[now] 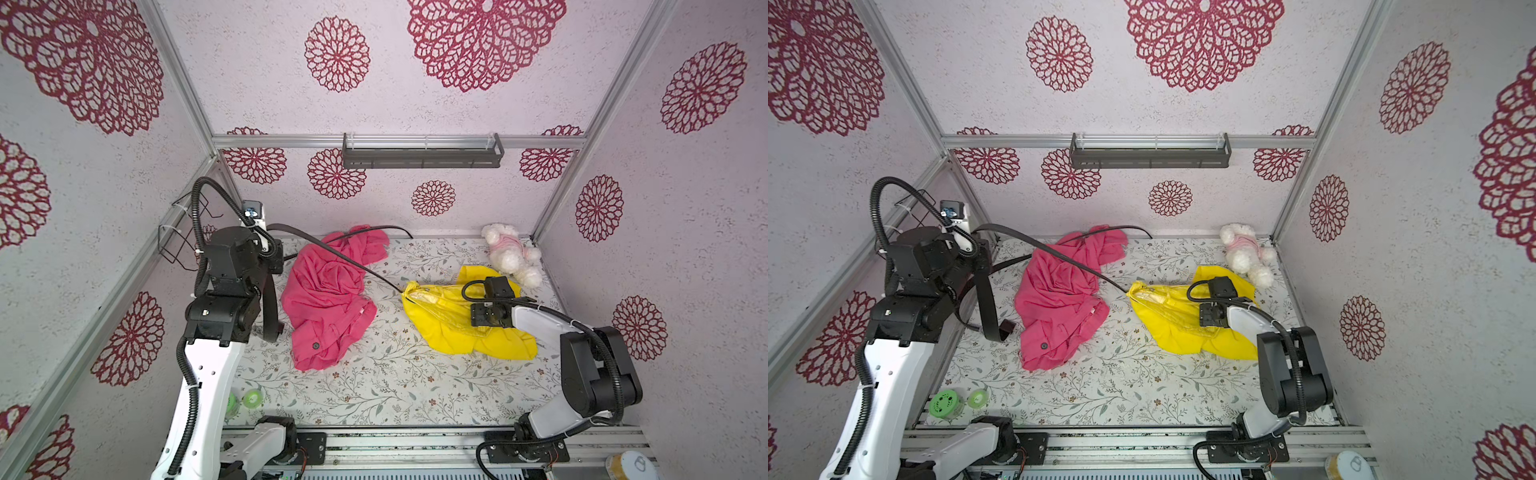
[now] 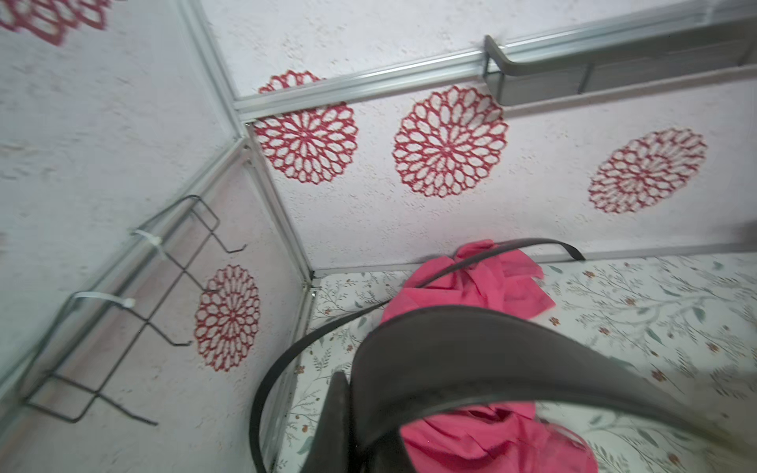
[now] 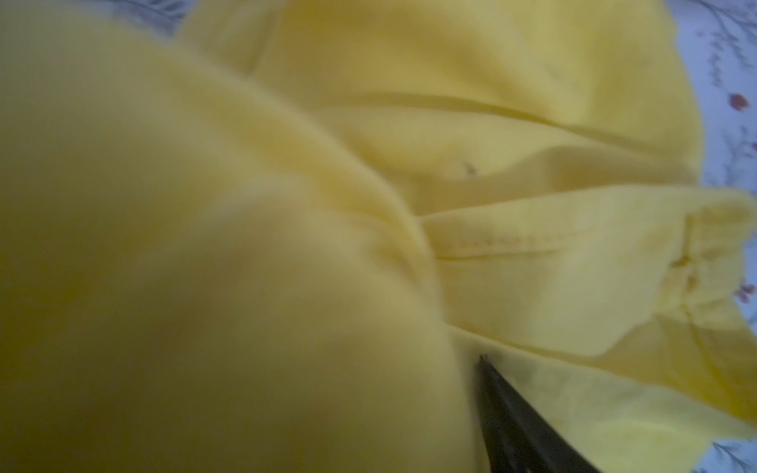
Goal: Remove the belt from the trousers
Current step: Remove the belt from the trousers, then place the belt at the center of the board.
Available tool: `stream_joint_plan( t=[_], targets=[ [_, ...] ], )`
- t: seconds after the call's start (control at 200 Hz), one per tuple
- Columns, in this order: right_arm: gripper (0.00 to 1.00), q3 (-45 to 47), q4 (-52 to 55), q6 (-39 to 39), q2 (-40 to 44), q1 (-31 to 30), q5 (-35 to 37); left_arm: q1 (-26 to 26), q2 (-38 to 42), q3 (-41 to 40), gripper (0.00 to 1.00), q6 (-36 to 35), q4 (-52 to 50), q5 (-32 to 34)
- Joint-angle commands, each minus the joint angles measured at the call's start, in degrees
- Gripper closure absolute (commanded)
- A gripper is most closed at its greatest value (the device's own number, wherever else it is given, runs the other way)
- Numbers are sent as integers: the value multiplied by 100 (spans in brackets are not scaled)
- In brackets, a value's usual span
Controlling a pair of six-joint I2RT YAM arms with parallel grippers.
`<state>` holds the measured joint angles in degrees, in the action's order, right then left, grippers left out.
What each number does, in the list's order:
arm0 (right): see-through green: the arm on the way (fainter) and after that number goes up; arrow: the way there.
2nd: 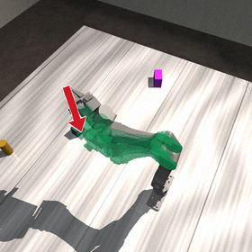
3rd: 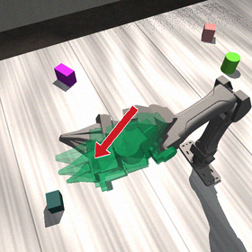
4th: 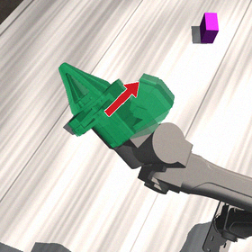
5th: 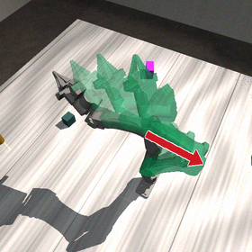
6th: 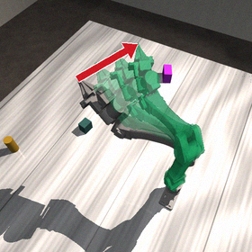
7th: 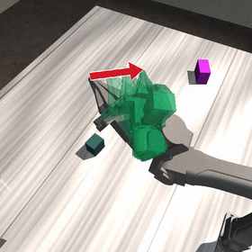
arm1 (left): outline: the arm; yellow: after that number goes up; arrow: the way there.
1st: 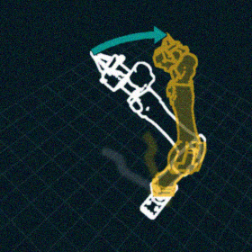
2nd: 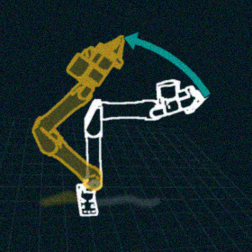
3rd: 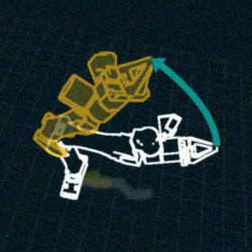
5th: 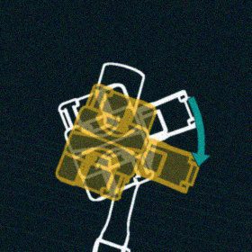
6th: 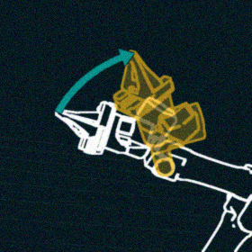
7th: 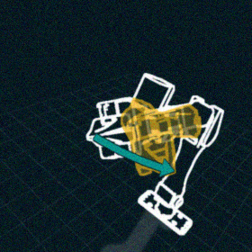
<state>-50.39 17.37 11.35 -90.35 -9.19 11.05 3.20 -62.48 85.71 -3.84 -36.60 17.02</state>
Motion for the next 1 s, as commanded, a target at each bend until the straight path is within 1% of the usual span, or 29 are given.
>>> stream_joint_plan(
  t=[0.0, 0.1, 0.165, 0.35, 0.38, 0.485, 0.545, 0.661, 0.751, 0.826, 0.871, 0.931, 0.996],
  targets=[
    [23, 217, 605, -125, -77, 409, 626, -294, 208, 358, 100, -115, 620, 766],
    [23, 222, 575, -133, -88, 531, 599, -386, 204, 520, 100, -71, 695, 855],
    [23, 207, 584, -142, -88, 550, 594, -401, 132, 696, 100, -24, 703, 775],
    [24, 219, 584, -160, -71, 694, 604, -399, -186, 1451, 100, 31, 681, 729],
    [24, 225, 576, -160, -56, 706, 557, -394, -243, 1592, 100, 80, 674, 669],
    [25, 230, 507, -94, 27, 699, 259, -298, -486, 2218, 100, 409, 488, 139],
    [26, 231, 476, -55, 43, 678, 103, 6, -677, 2600, 100, 430, 420, 123],
    [27, 243, 458, -46, 39, 575, 7, 1011, -1173, 3389, 100, 4, 442, 501],
    [27, 269, 437, -37, 26, 491, -52, 1719, -1668, 4184, 100, -350, 443, 672],
    [27, 317, 397, 2, 10, 398, -84, 2149, -2143, 4979, 100, -522, 418, 685],
    [27, 339, 371, 41, -4, 358, -109, 2364, -2407, 5321, 100, -547, 432, 644],
    [27, 363, 333, 89, -26, 300, -172, 2607, -2682, 5521, 100, -509, 505, 612],
    [27, 374, 312, 148, -14, 225, -237, 2733, -2859, 5373, 100, -235, 635, 484]
  ],
)
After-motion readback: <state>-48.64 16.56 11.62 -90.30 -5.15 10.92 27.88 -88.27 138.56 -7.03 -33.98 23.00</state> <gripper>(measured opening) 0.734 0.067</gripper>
